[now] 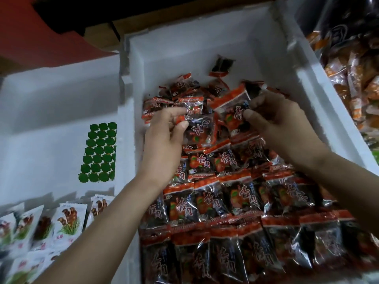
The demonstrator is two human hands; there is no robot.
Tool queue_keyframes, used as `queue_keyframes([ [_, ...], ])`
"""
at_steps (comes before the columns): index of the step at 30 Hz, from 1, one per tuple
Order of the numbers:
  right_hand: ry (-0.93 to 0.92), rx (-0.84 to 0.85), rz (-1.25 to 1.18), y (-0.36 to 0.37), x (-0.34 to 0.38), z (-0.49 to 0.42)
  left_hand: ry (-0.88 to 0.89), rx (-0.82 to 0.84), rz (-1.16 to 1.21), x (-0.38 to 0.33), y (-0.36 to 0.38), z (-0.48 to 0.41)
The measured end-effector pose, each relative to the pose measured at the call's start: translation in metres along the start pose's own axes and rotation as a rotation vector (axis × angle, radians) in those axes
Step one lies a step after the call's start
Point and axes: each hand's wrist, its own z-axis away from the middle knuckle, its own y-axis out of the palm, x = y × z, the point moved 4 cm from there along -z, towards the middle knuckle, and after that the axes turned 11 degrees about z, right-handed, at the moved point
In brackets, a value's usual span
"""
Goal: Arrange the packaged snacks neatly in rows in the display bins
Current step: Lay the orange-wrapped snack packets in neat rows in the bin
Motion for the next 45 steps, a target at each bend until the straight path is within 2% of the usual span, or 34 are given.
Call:
queue_keyframes([
  [4,0.088,-0.071,-0.100,-0.019,-0.021,0.028,-0.048,-0.047,0.075,-0.004,0.005,0.024],
  [10,0.182,0.083,0.058,-0.028,-0.052,0.081,-0.047,-0.085,0.124,-0.017,0.012,0.055],
  [14,0.190,0.120,0.066,-0.022,-0.055,0.108,-0.037,-0.075,0.175,-0.036,0.020,0.072],
  [23,0.220,-0.001,0.106,-0.015,-0.054,0.108,0.019,-0.002,0.173,-0.055,0.028,0.085],
  [26,0.167,0.014,0.168,-0.014,-0.051,0.108,0.004,0.004,0.197,-0.054,0.028,0.087],
  [30,-0.001,0.025,0.468,-0.015,-0.045,0.110,-0.007,0.047,0.232,-0.056,0.029,0.087],
  [31,-0.019,0.003,0.476,-0.020,-0.041,0.110,0.004,0.069,0.226,-0.057,0.029,0.087],
  [33,0.013,0.014,0.233,-0.032,-0.032,0.109,0.017,0.125,0.210,-0.059,0.030,0.085],
  [35,0.057,0.142,-0.107,-0.041,-0.019,0.107,0.015,0.190,0.202,-0.060,0.034,0.084],
  [36,0.050,0.222,-0.178,-0.044,-0.012,0.107,0.015,0.223,0.200,-0.061,0.037,0.083],
  [39,-0.027,0.373,-0.114,-0.048,-0.002,0.109,0.040,0.291,0.222,-0.069,0.050,0.083],
  [45,0.022,0.394,-0.146,-0.060,-0.014,0.109,0.123,0.336,0.271,-0.087,0.085,0.080],
])
